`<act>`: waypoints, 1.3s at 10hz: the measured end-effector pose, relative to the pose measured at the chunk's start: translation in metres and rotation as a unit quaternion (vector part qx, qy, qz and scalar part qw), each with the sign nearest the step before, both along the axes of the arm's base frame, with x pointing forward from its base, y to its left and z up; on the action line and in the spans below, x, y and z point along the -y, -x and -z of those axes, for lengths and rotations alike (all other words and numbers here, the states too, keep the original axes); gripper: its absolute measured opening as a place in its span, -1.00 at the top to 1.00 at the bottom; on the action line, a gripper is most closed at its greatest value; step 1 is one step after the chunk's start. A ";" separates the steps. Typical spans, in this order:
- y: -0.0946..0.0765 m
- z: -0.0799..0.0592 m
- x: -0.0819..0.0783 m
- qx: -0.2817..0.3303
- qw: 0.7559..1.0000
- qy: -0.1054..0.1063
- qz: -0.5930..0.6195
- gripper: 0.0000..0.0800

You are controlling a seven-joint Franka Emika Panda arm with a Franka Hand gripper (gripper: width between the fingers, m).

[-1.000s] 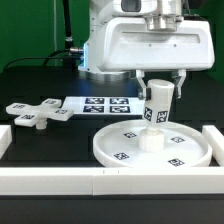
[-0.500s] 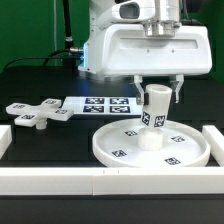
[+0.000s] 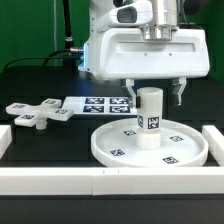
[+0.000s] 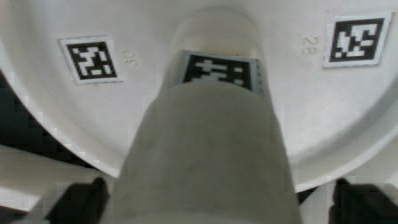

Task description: Assemble round table

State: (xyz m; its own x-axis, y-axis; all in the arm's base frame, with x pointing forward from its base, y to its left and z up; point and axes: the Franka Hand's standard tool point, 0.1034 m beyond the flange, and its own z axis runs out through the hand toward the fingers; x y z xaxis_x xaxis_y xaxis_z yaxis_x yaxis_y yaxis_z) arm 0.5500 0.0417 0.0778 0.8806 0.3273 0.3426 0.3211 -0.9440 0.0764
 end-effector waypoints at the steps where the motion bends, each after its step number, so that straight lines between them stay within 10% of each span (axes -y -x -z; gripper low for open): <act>1: 0.000 -0.003 0.002 -0.002 1.000 0.000 0.001 -0.61; 7: -0.004 -0.032 0.012 -0.011 1.000 -0.001 0.009 -0.62; 13: 0.007 -0.024 0.000 -0.127 0.992 -0.010 0.010 -0.62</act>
Offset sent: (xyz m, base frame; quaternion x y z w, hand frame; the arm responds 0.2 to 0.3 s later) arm -0.0006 -0.0118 0.0184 -0.0108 -0.0253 -0.0085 0.9996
